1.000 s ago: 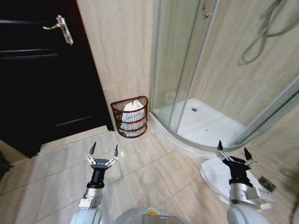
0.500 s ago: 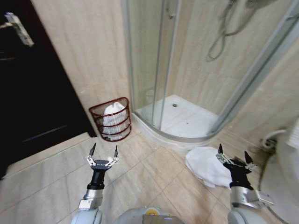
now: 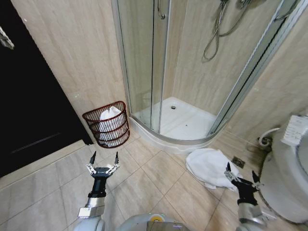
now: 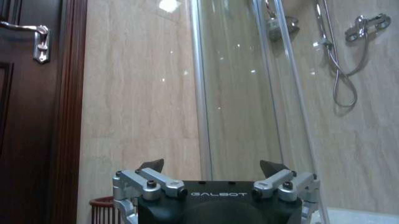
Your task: Discard the used towel into the hamper.
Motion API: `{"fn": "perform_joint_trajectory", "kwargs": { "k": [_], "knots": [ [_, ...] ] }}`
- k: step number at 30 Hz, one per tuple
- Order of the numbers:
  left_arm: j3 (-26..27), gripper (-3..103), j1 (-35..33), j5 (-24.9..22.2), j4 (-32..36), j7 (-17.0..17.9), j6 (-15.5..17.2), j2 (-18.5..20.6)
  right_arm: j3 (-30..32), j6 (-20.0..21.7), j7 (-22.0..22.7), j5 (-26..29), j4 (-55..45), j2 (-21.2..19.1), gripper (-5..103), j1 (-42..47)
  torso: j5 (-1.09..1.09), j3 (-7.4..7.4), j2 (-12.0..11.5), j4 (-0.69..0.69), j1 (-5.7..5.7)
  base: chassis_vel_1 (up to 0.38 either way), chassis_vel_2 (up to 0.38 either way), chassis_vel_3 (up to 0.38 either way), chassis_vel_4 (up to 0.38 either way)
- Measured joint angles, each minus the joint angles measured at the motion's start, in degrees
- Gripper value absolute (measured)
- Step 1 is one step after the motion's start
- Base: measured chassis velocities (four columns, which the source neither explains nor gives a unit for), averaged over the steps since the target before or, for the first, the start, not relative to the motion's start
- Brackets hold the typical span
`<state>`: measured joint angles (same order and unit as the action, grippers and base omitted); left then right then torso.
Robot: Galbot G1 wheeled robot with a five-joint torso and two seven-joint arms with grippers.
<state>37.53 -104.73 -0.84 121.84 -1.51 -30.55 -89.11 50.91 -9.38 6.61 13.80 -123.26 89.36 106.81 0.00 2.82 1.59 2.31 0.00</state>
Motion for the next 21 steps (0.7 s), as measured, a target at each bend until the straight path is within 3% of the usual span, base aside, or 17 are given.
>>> {"fn": "perform_joint_trajectory", "kwargs": {
  "k": [11,21],
  "knots": [
    [0.20,100,0.08,0.12,-0.24,-0.34,0.22,-0.56,-1.57,-1.12,1.45,0.09,-0.72,0.29,100,1.56,0.00,0.00,0.01,0.00,0.00,-0.015,0.017,0.013,-0.020],
    [-0.21,100,1.02,0.67,-0.99,-1.29,0.74,-1.38,-2.59,-0.72,1.85,0.13,-0.09,0.17,100,0.83,0.01,0.01,0.01,0.00,0.00,-0.116,0.127,0.120,-0.118]
  ]
}}
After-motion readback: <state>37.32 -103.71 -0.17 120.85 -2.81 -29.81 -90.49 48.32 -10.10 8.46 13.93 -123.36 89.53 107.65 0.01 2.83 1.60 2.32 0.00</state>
